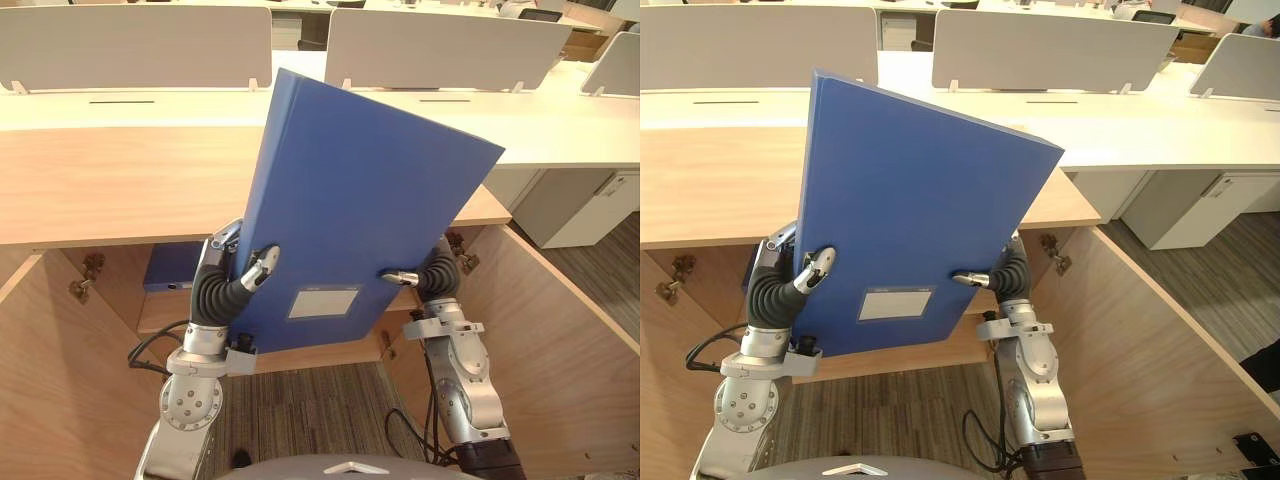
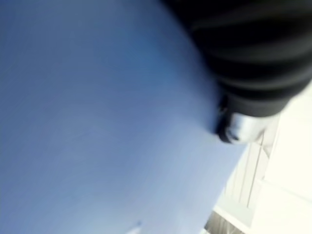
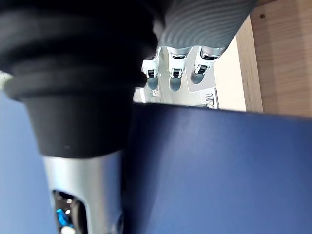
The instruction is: Walk over to the cabinet, pick up the folder, carry it to the office cabinet, place the folder inside the office cabinet, then close the office cabinet door
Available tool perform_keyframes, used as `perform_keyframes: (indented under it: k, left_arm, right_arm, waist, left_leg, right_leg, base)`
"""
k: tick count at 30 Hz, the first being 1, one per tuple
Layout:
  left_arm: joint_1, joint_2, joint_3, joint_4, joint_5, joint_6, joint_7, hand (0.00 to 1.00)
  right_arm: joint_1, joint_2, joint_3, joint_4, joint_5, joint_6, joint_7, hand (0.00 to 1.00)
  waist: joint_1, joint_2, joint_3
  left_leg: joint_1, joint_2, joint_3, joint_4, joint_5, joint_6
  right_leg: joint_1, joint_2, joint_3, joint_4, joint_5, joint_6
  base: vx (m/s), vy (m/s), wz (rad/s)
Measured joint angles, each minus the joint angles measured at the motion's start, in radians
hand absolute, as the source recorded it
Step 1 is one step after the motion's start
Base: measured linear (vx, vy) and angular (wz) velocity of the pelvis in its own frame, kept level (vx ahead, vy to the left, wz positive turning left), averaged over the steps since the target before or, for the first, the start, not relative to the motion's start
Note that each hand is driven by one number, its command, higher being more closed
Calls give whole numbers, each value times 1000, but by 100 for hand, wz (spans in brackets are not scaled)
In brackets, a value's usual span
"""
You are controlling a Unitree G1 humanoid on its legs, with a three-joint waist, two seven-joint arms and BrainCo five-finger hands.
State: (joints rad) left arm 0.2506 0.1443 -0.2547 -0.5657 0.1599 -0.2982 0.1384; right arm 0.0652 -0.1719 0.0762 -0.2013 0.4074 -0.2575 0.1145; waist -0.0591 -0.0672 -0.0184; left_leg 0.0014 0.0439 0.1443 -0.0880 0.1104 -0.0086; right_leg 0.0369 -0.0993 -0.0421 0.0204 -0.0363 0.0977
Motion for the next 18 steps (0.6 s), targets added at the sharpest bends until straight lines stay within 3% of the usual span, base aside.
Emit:
perform_keyframes:
  k: [14, 15, 18]
  left_arm:
    - [-4, 41, 19, 37, 49, 0, 9, 100]
    - [-4, 42, 23, 45, 51, 0, 11, 0]
    - [-4, 39, 41, 74, 61, 0, 11, 0]
  right_arm:
    - [1, -40, 59, 71, -2, 21, 58, 100]
    - [1, -40, 59, 71, -2, 20, 58, 100]
    - [1, -37, 60, 71, -4, 20, 57, 100]
  waist:
    - [2, -8, -33]
    - [2, -9, -33]
    - [3, -9, -34]
  left_leg:
    - [-18, 0, -3, 0, 5, -7]
    - [-18, 0, -3, 0, 5, -7]
    - [-17, 0, -3, 0, 6, -6]
  right_leg:
    - [-15, 0, 0, -3, 7, -10]
    - [-15, 0, 0, -3, 8, -11]
    - [-15, 1, 0, -3, 9, -11]
  base:
    - [-9, 4, 0]
    - [0, 0, 0]
    - [0, 0, 0]
